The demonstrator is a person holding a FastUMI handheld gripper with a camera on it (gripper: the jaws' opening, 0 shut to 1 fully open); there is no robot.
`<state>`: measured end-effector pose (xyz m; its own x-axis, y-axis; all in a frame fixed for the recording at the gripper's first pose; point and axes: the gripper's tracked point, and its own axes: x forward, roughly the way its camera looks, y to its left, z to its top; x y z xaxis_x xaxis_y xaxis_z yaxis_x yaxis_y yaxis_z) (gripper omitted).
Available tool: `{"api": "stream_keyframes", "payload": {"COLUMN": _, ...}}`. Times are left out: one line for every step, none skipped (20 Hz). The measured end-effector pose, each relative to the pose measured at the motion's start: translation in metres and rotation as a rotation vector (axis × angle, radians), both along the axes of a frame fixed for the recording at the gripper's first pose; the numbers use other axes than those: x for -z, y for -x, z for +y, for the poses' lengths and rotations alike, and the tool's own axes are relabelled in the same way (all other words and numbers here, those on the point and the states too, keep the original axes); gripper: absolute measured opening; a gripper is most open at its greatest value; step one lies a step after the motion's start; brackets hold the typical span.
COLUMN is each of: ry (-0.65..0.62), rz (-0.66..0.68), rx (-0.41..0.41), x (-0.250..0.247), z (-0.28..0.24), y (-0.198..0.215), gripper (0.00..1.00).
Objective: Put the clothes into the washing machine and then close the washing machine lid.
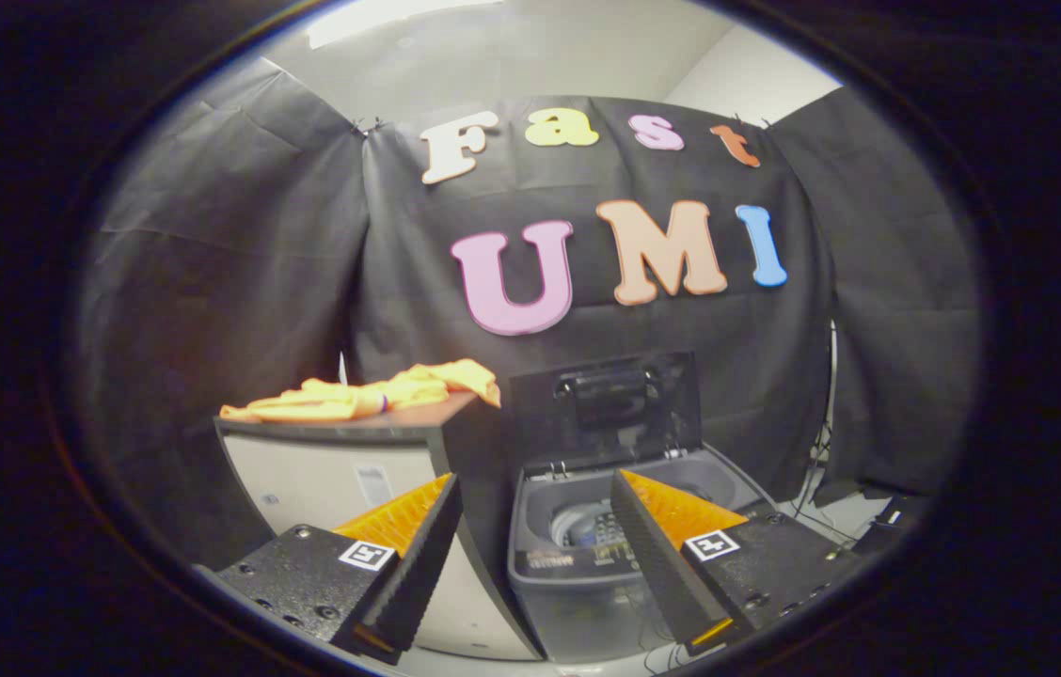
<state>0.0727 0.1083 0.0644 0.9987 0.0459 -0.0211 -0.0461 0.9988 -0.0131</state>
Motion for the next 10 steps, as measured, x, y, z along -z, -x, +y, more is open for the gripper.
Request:
{"api": "stream_keyframes", "payload": {"ry": -0.012, "rz": -0.005, "rx": 0.012, "x": -0.012, "z": 0.008, "y": -0.011, "gripper": 0.96}}
{"api": "stream_keyframes", "payload": {"ry": -0.036, "rz": 0.014, "rx": 0.046, "x": -0.018, "z": 0.011, "y": -0.020, "gripper": 0.96}}
{"api": "stream_keyframes", "payload": {"ry": -0.074, "rz": 0.033, "rx": 0.072, "x": -0.023, "z": 0.017, "y": -0.029, "gripper": 0.96}}
{"api": "stream_keyframes", "payload": {"ry": -0.108, "rz": 0.067, "rx": 0.088, "x": -0.023, "z": 0.028, "y": -0.042, "gripper": 0.96}}
{"api": "stream_keyframes", "payload": {"ry": -0.135, "rz": 0.101, "rx": 0.079, "x": -0.027, "z": 0.043, "y": -0.052, "gripper": 0.96}}
{"api": "stream_keyframes", "payload": {"ry": -0.143, "rz": 0.116, "rx": 0.068, "x": -0.031, "z": 0.054, "y": -0.061, "gripper": 0.96}}
{"api": "stream_keyframes", "payload": {"ry": -0.140, "rz": 0.123, "rx": 0.068, "x": -0.036, "z": 0.061, "y": -0.070, "gripper": 0.96}}
{"api": "stream_keyframes", "payload": {"ry": -0.128, "rz": 0.124, "rx": 0.061, "x": -0.041, "z": 0.070, "y": -0.079, "gripper": 0.96}}
{"api": "stream_keyframes", "payload": {"ry": -0.108, "rz": 0.129, "rx": 0.053, "x": -0.044, "z": 0.078, "y": -0.087, "gripper": 0.97}}
{"api": "stream_keyframes", "payload": {"ry": -0.093, "rz": 0.128, "rx": 0.049, "x": -0.047, "z": 0.086, "y": -0.094, "gripper": 0.97}}
